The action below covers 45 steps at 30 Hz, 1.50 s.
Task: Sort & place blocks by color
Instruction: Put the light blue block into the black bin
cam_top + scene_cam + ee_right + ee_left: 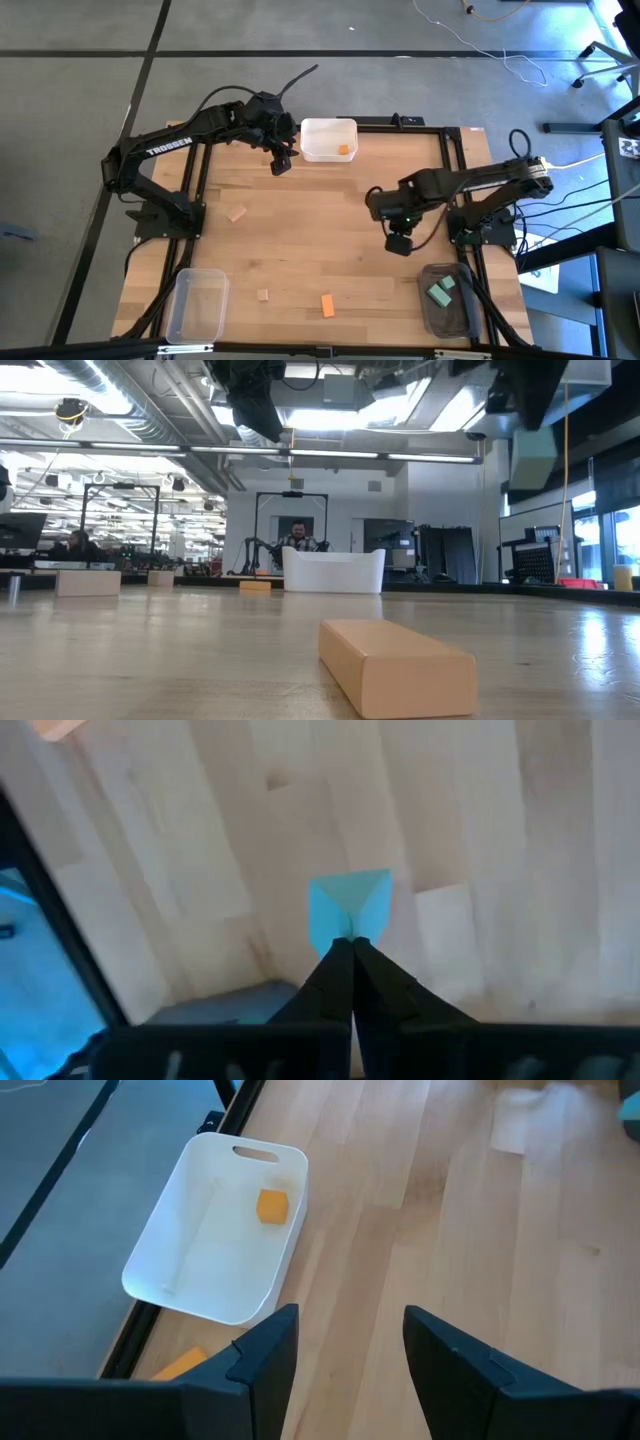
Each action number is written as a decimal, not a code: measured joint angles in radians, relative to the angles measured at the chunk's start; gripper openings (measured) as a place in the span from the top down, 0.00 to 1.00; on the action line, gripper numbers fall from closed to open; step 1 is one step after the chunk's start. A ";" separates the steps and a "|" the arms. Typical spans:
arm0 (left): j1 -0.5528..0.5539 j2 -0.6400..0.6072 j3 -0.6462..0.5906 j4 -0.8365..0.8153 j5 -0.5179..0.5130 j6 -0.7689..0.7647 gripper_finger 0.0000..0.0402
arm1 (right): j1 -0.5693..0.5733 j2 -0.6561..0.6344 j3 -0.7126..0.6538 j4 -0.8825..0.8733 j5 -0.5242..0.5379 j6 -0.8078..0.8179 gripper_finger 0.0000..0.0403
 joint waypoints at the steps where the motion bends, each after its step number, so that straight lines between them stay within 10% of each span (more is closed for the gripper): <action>1: 0.000 0.000 0.000 0.001 0.000 0.000 0.57 | 0.011 -0.010 0.000 -0.001 0.001 0.026 1.00; 45: 0.000 0.000 0.000 0.011 0.000 0.000 0.57 | 0.568 -0.174 0.000 -0.144 -0.063 1.134 1.00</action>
